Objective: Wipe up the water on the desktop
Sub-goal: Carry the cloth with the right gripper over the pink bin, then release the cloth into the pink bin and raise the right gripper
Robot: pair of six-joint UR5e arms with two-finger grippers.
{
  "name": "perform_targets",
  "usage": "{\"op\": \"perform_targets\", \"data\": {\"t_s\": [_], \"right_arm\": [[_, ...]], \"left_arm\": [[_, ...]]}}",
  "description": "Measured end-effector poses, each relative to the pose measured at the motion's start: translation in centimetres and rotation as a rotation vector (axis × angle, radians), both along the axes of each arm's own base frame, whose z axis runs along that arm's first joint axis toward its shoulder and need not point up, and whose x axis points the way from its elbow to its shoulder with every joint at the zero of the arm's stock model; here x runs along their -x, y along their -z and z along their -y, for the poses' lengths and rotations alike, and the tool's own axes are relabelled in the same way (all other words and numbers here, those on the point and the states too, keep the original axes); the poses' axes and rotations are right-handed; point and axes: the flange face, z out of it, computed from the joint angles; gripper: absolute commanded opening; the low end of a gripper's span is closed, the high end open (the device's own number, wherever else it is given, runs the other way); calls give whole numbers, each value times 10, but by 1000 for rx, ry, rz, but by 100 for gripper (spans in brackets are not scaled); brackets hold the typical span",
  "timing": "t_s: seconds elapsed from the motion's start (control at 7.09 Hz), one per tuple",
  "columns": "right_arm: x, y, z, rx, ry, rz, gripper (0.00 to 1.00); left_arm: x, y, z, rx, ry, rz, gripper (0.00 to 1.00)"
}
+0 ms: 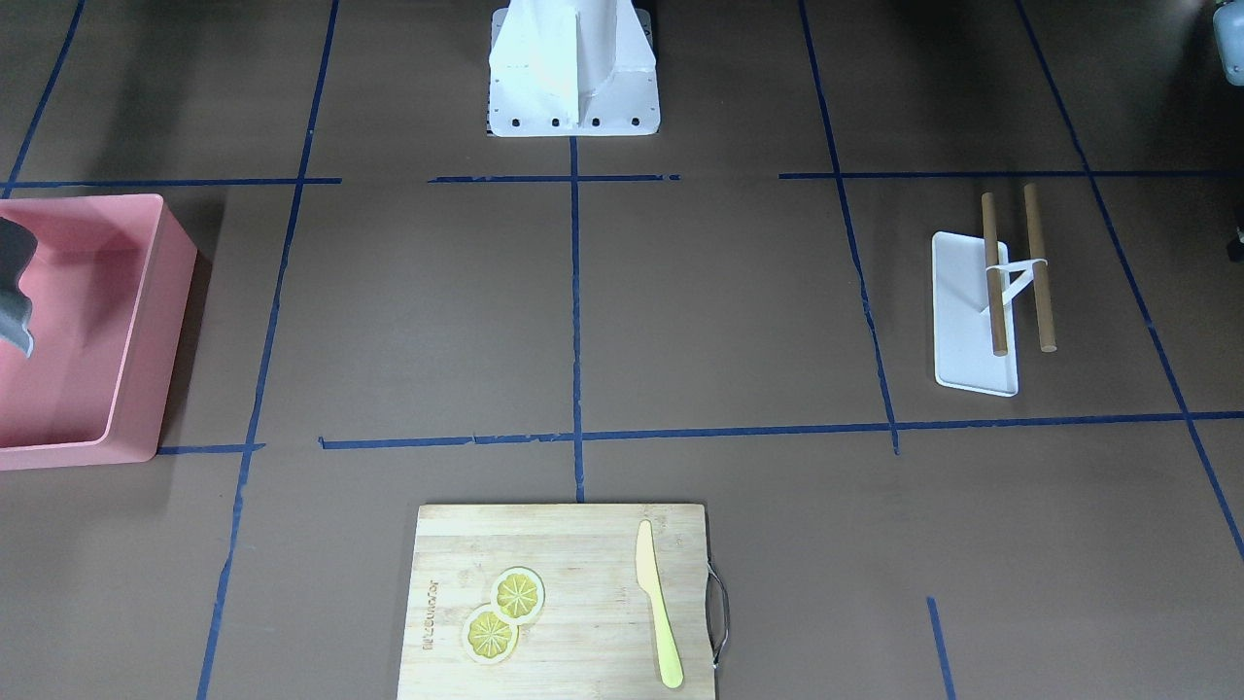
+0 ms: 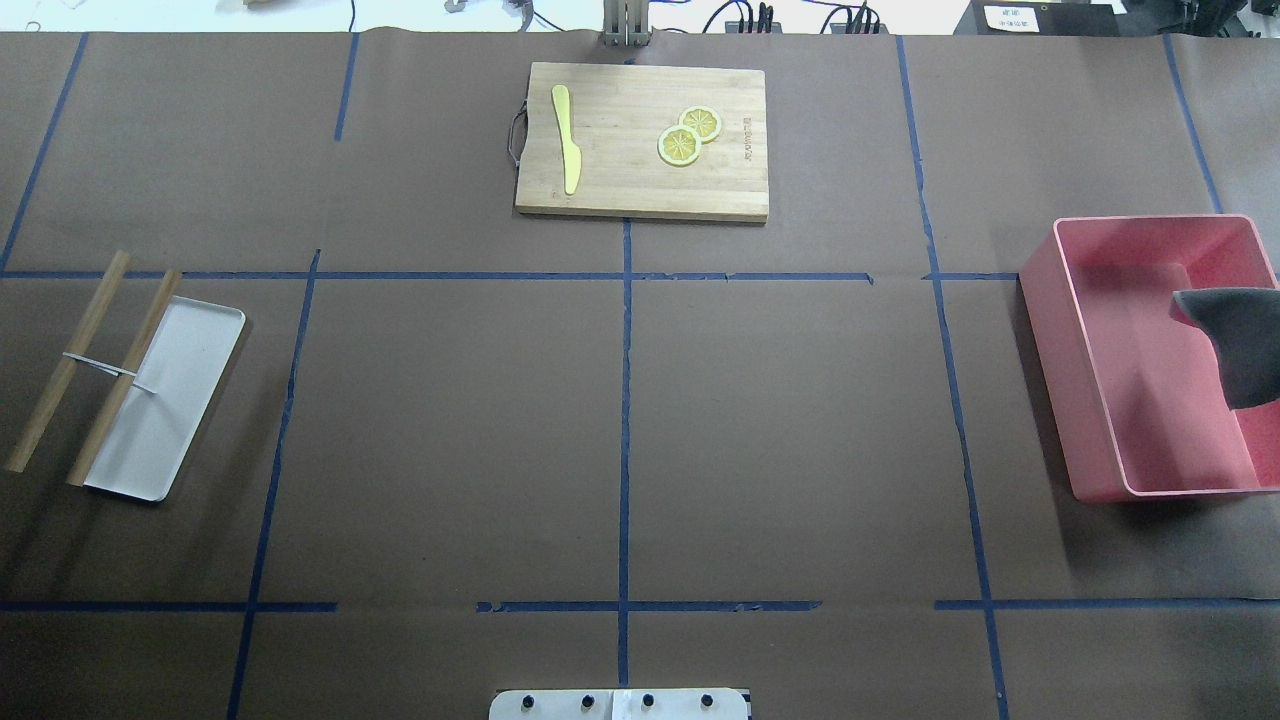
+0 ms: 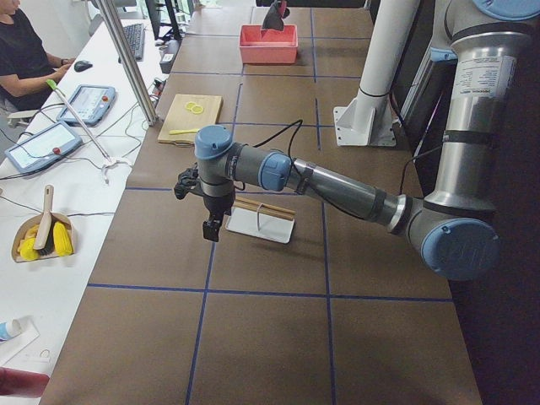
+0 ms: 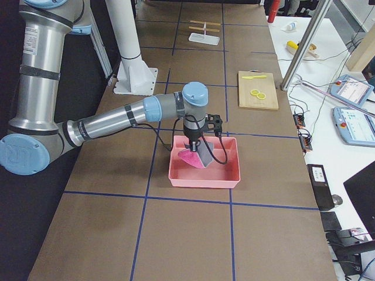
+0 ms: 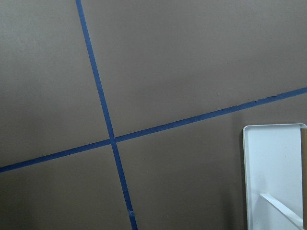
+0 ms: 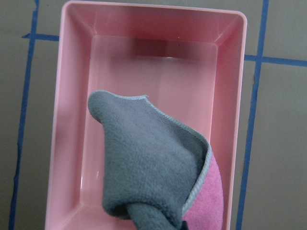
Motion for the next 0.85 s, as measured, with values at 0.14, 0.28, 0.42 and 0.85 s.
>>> {"op": "perform_targets", "data": {"t_s": [0.14,0.28,0.42,0.85], "right_arm": [[20,-3,12,21,17,-3,13],[41,-3,21,42,31,-8,22],[56,-9,26,61,50,-16,54],[76,-15,30,74,82,-25,100]], "left_arm": [[0,-1,-1,3,1,0,100],[0,-2,-1,4,1,0,100],[0,-2,-1,4,1,0,100],[-1,-4,-1,8,1,1,100]]}}
